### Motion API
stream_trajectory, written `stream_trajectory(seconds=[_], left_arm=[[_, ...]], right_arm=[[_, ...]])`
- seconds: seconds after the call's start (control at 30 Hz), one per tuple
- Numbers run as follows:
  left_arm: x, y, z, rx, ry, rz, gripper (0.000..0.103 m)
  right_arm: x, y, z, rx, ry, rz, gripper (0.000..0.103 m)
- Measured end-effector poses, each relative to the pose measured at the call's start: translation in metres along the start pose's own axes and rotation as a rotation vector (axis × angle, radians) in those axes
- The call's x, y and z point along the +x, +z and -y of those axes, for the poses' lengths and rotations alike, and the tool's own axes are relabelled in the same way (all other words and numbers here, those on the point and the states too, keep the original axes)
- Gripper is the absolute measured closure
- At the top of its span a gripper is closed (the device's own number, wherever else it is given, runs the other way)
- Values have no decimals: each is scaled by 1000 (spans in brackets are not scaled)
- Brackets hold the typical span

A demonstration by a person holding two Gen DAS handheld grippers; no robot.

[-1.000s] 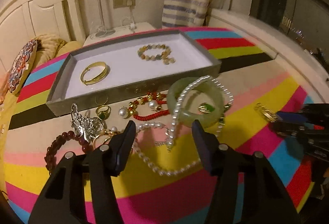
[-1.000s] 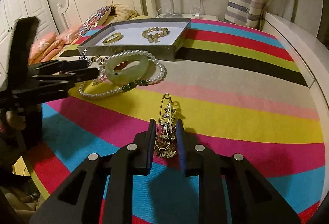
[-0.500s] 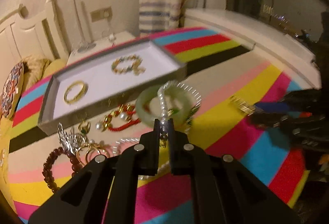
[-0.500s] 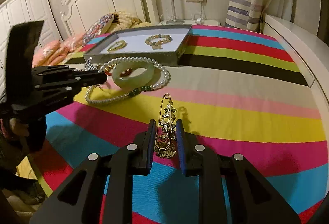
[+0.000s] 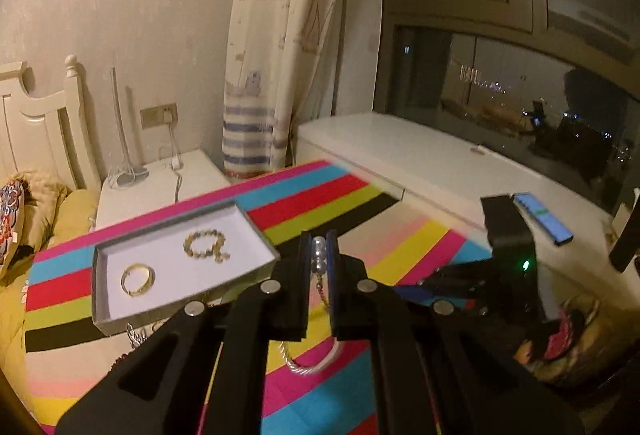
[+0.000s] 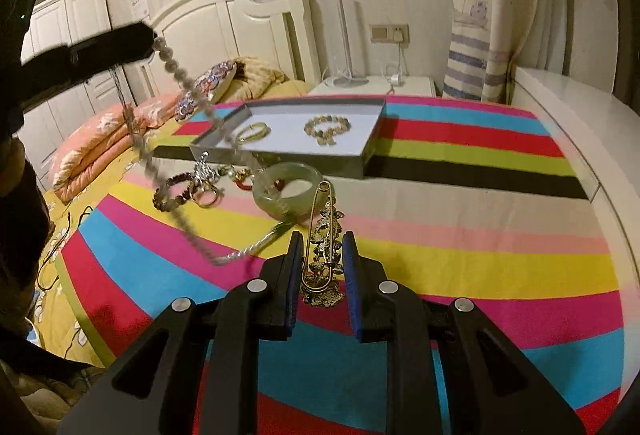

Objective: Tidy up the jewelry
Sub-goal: 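Lift the pearl necklace and brooch into the gray box and open both tools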

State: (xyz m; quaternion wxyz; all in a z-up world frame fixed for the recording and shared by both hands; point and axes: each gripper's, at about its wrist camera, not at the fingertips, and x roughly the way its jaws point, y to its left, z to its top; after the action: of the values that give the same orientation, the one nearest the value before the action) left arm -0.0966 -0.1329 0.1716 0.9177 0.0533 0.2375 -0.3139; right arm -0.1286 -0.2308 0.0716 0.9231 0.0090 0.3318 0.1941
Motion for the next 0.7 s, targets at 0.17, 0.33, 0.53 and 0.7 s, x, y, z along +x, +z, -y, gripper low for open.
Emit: stream_trajectory(seconds=[0.17,0.33,0.53,0.7], left_arm=[[-15,14,1,19,24,31,96],[-33,27,2,30,40,75,96],[-42,33,0,38,59,91,96],[-45,34,1,57,74,93,96]], right_arm=[[-9,4,-2,-6,1,22,83],[-14,6,-5,-14,2,33,83],[-17,8,-9,-25,7,41,83],[-18,8,-12,-35,10,43,83]])
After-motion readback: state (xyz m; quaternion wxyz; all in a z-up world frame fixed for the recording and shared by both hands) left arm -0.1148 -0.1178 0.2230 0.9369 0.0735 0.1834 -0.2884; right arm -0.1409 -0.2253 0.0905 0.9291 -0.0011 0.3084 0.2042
